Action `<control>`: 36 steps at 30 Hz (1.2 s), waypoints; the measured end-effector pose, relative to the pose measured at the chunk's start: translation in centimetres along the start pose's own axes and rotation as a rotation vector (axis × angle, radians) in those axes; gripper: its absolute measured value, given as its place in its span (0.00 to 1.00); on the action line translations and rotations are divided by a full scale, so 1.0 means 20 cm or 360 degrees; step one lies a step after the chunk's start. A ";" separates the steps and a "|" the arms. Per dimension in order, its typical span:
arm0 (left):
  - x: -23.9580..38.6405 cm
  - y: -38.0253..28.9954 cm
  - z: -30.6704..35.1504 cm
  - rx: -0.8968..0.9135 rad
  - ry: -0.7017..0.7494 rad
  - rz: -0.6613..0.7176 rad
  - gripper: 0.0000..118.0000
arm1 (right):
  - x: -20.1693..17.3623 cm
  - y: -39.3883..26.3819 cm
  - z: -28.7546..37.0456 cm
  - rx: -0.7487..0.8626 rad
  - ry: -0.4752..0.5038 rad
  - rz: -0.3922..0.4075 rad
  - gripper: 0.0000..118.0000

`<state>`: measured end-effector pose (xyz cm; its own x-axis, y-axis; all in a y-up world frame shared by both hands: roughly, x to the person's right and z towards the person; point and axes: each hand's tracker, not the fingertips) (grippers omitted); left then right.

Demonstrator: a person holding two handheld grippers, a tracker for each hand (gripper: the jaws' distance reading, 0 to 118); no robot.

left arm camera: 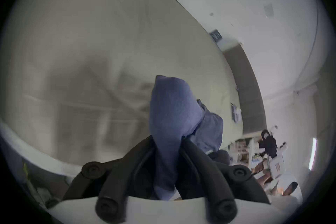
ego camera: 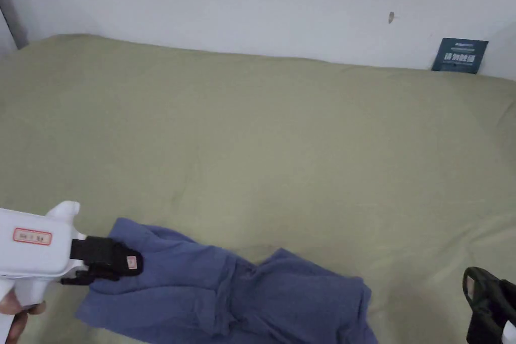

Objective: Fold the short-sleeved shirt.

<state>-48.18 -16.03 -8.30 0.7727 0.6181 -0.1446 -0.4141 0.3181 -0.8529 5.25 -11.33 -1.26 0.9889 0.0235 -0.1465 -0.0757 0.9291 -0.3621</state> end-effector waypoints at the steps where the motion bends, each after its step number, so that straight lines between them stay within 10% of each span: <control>1: 0.01 0.00 0.06 0.0033 0.0044 0.0001 0.09 | -0.01 0.01 0.00 0.0007 0.0004 0.0000 0.00; 20: 0.95 -0.19 -0.66 -0.0206 0.0360 -0.0542 0.11 | 0.11 -0.08 0.03 -0.0047 0.0065 -0.0150 0.00; 24: 1.04 -0.31 -0.93 -0.0176 0.0205 -0.0629 0.64 | 0.17 -0.11 0.04 -0.0072 0.0030 -0.0164 0.00; 25: 1.05 -0.32 -0.98 -0.0178 0.0224 -0.0638 0.92 | 0.18 -0.12 0.04 -0.0082 0.0022 -0.0173 0.00; 30: 1.03 -0.31 -0.90 -0.0122 0.0158 -0.0553 1.00 | 0.22 -0.14 0.06 -0.0112 -0.0007 -0.0188 0.00; 33: 0.92 -0.27 -0.76 -0.0034 0.0027 -0.0471 0.83 | 0.21 -0.14 0.04 -0.0124 -0.0007 -0.0197 0.00; 35: 0.85 -0.24 -0.73 -0.0044 -0.0061 -0.0399 0.17 | 0.20 -0.14 0.02 -0.0134 0.0013 -0.0207 0.00; 36: 0.81 -0.24 -0.73 -0.0082 -0.0109 -0.0336 0.00 | 0.21 -0.15 0.01 -0.0137 0.0023 -0.0208 0.00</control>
<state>-26.60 -18.01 -13.98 0.8044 0.5897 0.0724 -0.2204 0.4093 -0.8854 9.59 -13.95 -0.66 0.9892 -0.1013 -0.1057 0.0422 0.8887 -0.4565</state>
